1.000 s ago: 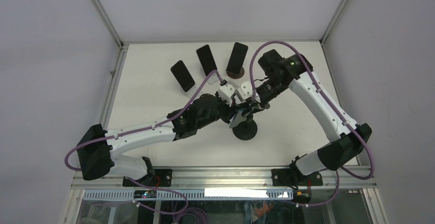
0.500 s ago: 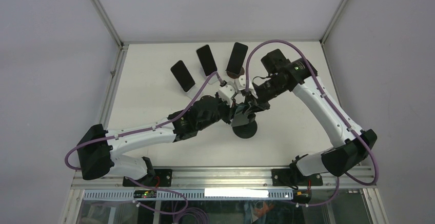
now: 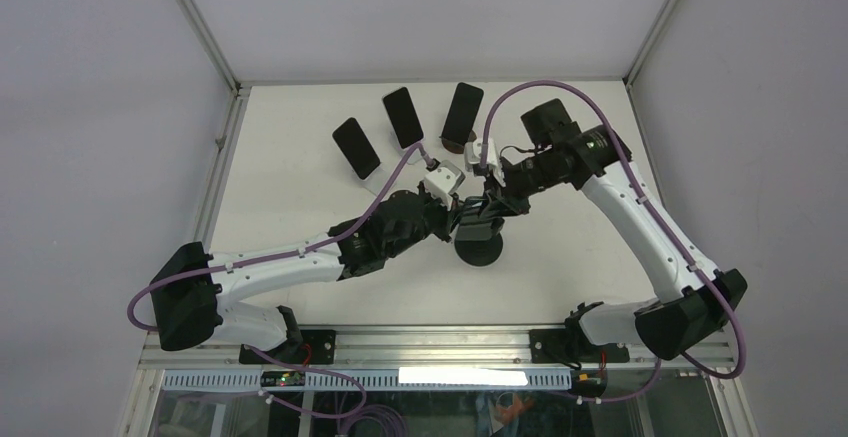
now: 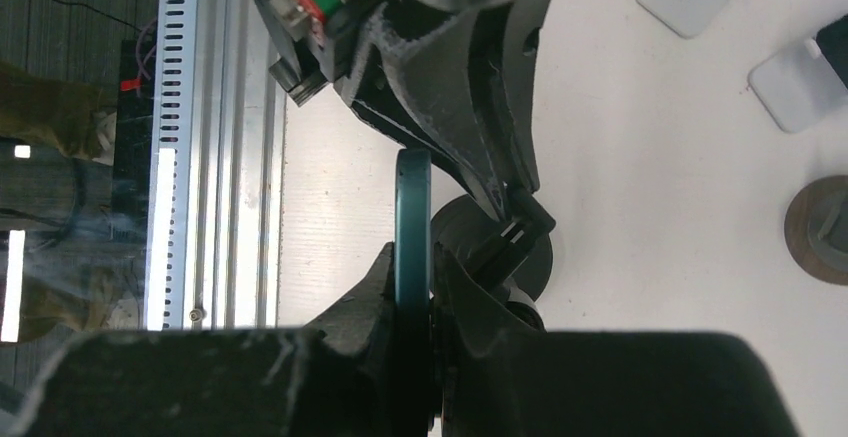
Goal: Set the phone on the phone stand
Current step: Install the phone on the phone stand.
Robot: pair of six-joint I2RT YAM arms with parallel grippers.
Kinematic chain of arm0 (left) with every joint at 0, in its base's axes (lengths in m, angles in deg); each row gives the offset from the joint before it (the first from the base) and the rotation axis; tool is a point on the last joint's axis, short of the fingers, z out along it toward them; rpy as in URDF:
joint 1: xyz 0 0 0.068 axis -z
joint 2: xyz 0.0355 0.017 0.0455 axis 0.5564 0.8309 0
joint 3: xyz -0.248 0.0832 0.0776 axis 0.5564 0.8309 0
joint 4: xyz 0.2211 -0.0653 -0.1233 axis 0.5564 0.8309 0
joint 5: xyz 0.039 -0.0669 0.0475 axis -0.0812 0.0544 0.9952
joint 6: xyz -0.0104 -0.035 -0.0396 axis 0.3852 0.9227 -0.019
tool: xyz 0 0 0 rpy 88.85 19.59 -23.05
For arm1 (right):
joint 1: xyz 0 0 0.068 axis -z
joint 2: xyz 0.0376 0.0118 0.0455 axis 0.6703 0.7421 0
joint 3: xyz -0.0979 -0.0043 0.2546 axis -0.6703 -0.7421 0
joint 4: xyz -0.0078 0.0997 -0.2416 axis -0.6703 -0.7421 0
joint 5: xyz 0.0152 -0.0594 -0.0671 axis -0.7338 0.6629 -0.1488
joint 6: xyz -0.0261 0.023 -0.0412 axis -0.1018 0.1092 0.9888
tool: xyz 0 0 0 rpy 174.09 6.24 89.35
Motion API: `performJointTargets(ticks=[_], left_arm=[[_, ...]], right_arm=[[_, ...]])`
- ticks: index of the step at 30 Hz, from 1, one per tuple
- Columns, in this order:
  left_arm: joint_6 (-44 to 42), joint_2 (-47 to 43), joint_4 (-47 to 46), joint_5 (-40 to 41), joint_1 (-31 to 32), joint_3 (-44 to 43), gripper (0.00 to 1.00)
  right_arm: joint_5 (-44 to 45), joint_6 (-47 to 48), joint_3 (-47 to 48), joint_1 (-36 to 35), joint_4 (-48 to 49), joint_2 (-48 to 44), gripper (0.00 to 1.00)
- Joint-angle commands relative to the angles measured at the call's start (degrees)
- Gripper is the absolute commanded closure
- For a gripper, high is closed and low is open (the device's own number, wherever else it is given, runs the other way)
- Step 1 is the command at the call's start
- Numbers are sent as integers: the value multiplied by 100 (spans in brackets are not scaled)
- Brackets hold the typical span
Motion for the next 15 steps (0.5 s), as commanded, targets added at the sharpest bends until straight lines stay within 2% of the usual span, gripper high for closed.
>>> performJointTargets(ticks=[1,15], left_arm=[[-79,-249,-633,1164,-119,-6,100],[-47,-48,-639,1347,-164,-140,100]], right_arm=[[1331,-841,-196,239,-435,-240,100],[1765,-1384,-438,384,-237,-319,100]])
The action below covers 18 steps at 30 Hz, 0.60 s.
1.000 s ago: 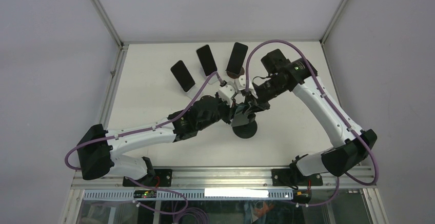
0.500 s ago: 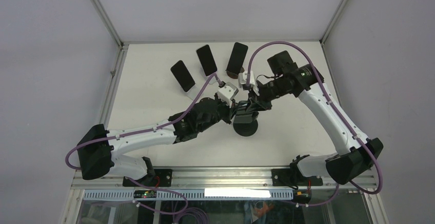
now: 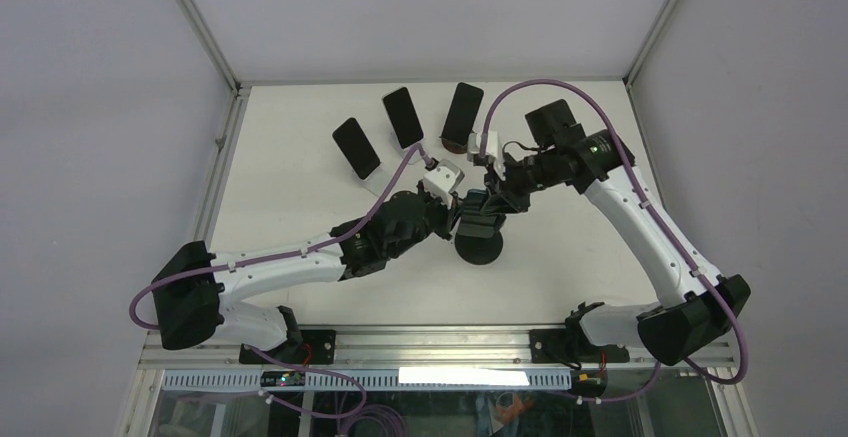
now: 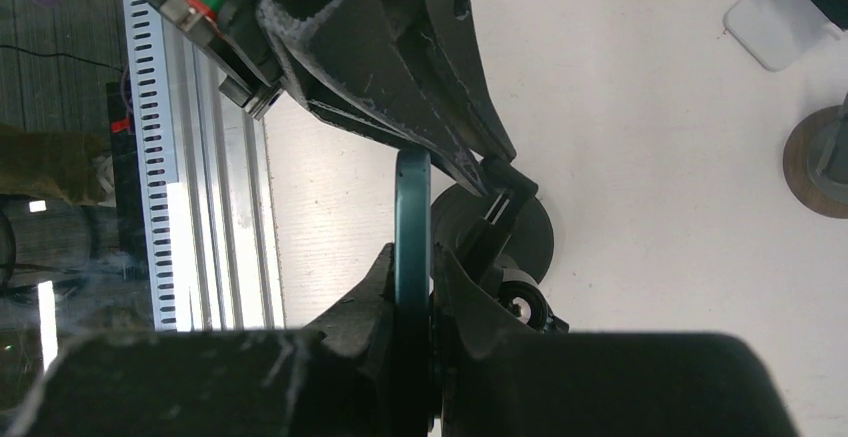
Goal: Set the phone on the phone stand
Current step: Install the phone on the phone stand.
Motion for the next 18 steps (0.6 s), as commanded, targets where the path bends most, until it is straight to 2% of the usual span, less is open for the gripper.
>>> performJointTargets(ticks=[1,18], left_arm=[[-33,-68,-527,1062,-207,-178,100],[5,39,-412,1325,-241,-301,100]], right_arm=[[1362,-362,-182,343,-829,-124,100],[1529,-627,-167,438,-1007,-189,100]])
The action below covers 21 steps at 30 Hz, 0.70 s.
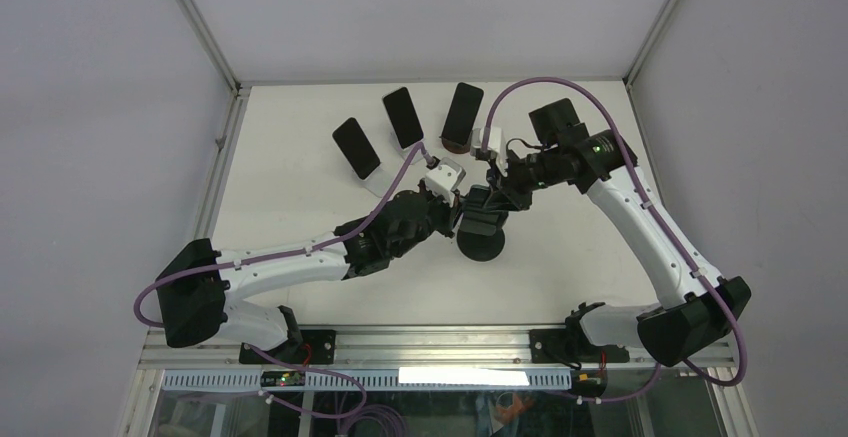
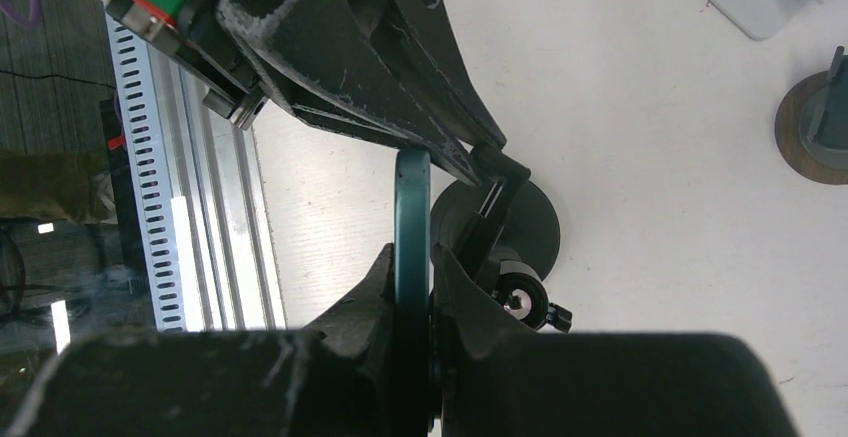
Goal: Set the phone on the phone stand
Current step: Install the phone on the phone stand.
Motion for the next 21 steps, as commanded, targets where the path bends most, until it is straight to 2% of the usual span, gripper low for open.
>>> performJointTargets(ticks=[1,21], left_arm=[[-18,-102,-225,1151,-246,-266,100],[-44,-44,-224,1231,-242,-258,100]], right_arm=[[1401,-350,-122,291,-1142,-149,100],[1876,-780,-229,323,-1207,-129,100]])
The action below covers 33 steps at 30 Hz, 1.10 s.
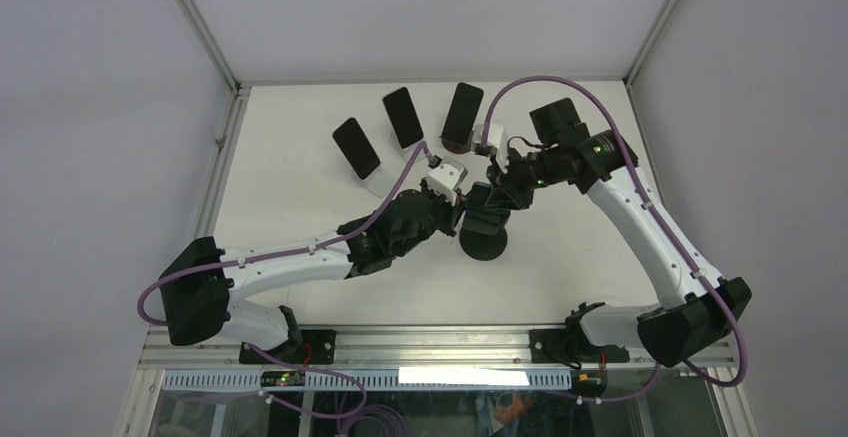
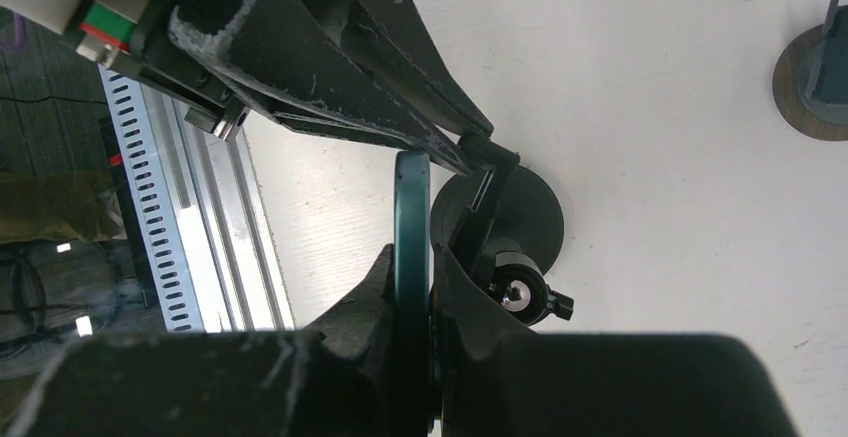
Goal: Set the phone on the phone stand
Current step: Install the phone on the phone stand, then move the phone stand with the phone to the center of the board.
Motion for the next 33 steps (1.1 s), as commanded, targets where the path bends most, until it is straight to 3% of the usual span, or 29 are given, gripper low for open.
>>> performJointTargets(ticks=[1,33], left_arm=[[-47,-157,-213,1171,-245,-175,100],[82,102,-204,1489,-88,-355,100]], right_arm=[[1623,-371,-236,314,-1263,-132,100],[2442,-898,-628,391,-899,-345,100]])
